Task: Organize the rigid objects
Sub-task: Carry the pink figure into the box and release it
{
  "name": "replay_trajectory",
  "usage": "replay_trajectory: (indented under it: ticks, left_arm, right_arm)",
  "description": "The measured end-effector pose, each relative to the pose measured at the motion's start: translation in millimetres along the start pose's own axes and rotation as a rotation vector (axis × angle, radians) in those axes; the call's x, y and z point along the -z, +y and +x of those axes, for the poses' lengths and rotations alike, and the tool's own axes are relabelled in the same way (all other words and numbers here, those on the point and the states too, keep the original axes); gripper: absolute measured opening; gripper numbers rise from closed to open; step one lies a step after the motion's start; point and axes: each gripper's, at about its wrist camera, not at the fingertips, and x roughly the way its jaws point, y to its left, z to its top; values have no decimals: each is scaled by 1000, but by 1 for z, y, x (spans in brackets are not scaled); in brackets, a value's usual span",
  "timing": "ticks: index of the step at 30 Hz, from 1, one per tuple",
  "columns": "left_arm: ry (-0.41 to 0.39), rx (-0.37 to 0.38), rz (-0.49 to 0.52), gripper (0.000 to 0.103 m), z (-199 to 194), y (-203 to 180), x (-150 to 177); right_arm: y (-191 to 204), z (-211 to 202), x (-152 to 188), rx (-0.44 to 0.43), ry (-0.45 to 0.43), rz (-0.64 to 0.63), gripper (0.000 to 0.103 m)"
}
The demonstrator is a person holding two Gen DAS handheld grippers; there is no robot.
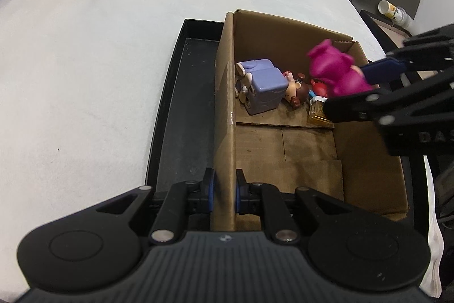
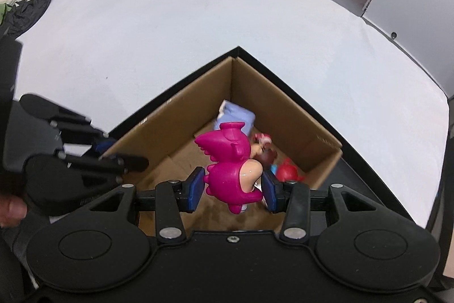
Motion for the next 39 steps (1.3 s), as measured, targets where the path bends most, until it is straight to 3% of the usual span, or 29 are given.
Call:
replay_trajectory:
  ticks: [16,23,32,39]
  left_arm:
    - [15,28,-22,13,1,6,-2]
    - [13,24,-26,13,0,6,-2]
    - [11,15,-25,13,1,5,-2]
    - [10,3,-22,13,1,2,-2]
  right_arm:
    - [25,43,5,-34,42,-60,43]
    - [27,46,7,-29,-10,-81,43]
    - [14,21,6,-109,-89,30,44]
    - [13,0,14,-55,-93,48,44]
